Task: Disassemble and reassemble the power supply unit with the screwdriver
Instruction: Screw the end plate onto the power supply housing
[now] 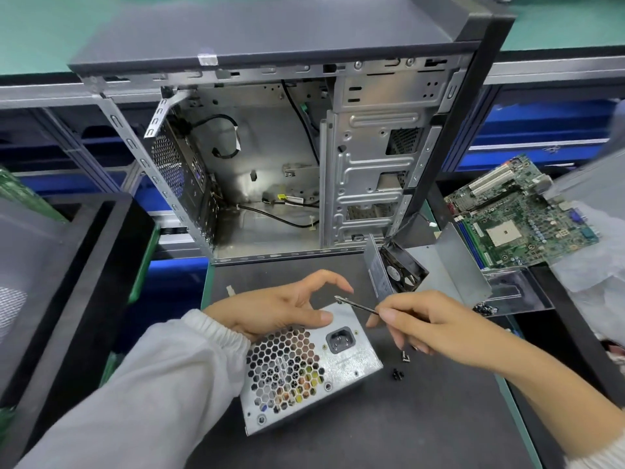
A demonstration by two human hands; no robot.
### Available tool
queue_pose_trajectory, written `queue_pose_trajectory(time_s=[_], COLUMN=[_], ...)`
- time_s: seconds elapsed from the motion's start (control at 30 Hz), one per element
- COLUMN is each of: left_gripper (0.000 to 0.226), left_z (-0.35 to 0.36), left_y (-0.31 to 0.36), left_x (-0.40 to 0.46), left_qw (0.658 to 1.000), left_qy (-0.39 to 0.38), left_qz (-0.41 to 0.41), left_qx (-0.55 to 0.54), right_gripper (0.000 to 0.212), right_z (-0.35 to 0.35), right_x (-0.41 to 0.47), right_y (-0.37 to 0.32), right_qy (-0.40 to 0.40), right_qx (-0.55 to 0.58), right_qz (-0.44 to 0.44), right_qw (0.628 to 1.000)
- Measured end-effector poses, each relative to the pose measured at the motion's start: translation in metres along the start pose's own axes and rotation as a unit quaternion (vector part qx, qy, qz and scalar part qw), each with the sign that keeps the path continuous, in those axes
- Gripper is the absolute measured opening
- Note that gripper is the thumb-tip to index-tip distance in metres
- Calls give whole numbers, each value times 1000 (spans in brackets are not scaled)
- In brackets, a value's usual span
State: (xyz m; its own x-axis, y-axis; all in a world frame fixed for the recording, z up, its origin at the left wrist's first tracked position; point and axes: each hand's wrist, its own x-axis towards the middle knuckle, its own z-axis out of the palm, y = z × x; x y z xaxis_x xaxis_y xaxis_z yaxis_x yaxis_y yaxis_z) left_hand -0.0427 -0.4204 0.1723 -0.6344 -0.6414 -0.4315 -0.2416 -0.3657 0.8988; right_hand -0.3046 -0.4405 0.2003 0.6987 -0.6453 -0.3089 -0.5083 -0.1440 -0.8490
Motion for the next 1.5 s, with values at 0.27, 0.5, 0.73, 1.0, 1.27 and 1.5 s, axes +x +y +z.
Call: queue_pose_trajectory(time_s=[0.27,0.5,0.73,1.0,1.27,1.5], left_gripper=[20,25,26,27,24,28], left_z=[-4,-6,-3,-4,-3,-2], left_y=[-7,-6,-4,-2,-2,-3], left_x=[5,5,3,4,4,5], left_qw=[997,997,998,997,998,999], left_qy=[-32,-29,-25,-29,-31,1], left_qz=[62,67,63,61,44,22], left_qx=[-35,-11,-18,-22,-33,-39], right_gripper=[28,9,21,18,15,11], right_z=[-5,30,77,74,71,57], right_x=[16,-9,5,9,6,6], right_y=[-5,-29,-39,-41,-42,-41], right_qy=[-6,112,78,93,84,96], right_qx=[-53,-123,-223,-215,-203,-159], right_qz=[15,-79,-62,-42,-40,-39], right_qw=[998,983,970,971,975,982])
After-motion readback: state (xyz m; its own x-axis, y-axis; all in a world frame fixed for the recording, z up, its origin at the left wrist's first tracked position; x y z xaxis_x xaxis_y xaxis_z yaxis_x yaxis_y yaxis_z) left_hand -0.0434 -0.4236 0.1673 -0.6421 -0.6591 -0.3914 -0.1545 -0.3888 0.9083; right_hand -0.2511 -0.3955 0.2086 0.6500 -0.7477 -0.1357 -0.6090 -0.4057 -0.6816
